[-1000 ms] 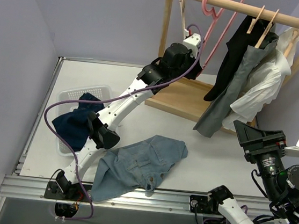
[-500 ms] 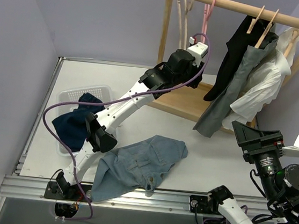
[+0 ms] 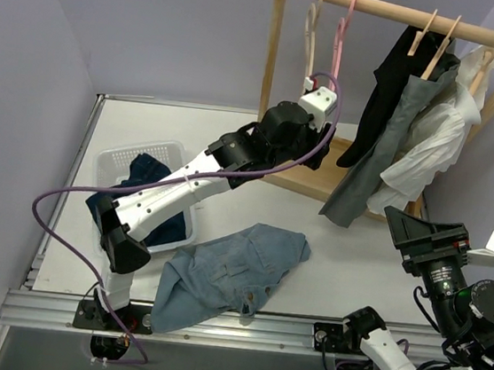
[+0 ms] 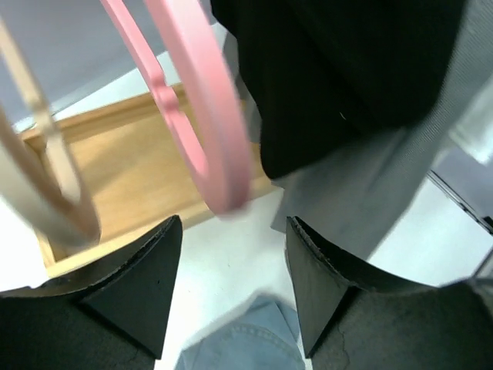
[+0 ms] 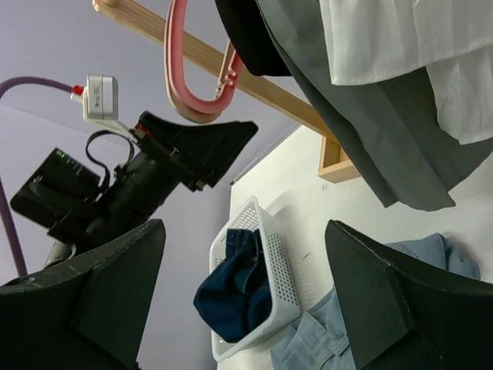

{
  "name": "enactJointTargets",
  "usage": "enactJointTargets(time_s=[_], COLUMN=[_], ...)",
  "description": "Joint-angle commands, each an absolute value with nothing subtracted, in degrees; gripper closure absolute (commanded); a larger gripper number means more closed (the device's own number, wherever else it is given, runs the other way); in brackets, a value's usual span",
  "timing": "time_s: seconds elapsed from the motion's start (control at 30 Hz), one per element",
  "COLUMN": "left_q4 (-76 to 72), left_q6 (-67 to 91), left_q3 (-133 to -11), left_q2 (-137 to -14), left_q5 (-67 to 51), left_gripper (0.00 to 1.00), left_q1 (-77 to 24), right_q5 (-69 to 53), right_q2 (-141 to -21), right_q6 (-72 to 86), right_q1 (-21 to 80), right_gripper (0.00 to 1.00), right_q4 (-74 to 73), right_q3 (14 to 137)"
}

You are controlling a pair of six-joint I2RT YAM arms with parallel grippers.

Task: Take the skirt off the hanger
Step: Place the hanger at the clothesline, then pick up the skirt from the center of the board.

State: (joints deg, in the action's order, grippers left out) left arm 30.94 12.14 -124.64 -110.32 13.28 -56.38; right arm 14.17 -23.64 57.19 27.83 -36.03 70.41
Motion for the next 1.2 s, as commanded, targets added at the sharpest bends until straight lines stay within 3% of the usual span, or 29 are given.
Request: enactJointTargets(time_s=[0.0, 0.47, 0.57, 0.6, 0.8, 0.83, 1.03, 1.13, 1.17], left_q4=[23.4, 27.3, 27.5, 27.1, 23.1, 22.8, 18.4, 17.2, 17.3], left_q6=[14.3, 17.4, 18.1, 18.3, 22.9, 23.4, 25.6, 25.6, 25.8], left_q3=[-118.0, -83.5, -74.0, -70.0, -59.3, -58.3, -55.5, -56.4, -56.9], left_q2=[-103.0, -83.4, -81.0, -80.2, -81.6, -82.6, -90.8, -94.0, -94.6], left_q5=[14.2, 8.4, 7.7, 7.0, 0.7, 0.0, -4.4, -5.6, -6.2], left_gripper=[0.35, 0.27, 0.20, 0.14, 0.12, 0.05, 0.01, 0.41, 0.66], left_q1=[-57.2, -58.3, -58.5, -58.5, -58.6, -58.6, -59.2, -58.4, -57.8], right_q5=[15.4, 15.6, 14.5, 14.0, 12.0, 12.0, 12.6, 13.1, 13.2], right_q2=[-22.9, -26.4, -30.4, -30.9, -31.1, -30.8, -30.1, -29.5, -29.4], right_q6=[57.4, 54.2, 52.2, 51.9, 51.9, 51.9, 52.1, 52.1, 52.1], right_q1=[28.1, 28.4, 28.4, 28.4, 28.4, 28.4, 28.4, 28.4, 28.4], right_gripper=[0.20, 0.20, 0.19, 0.19, 0.19, 0.19, 0.19, 0.19, 0.19], right_q4=[-35.6, -40.6, -42.3, -41.5, -37.4, -37.2, -37.1, -37.6, -38.0], right_q3=[70.0, 72.3, 73.0, 72.6, 67.8, 67.4, 66.7, 67.1, 67.1])
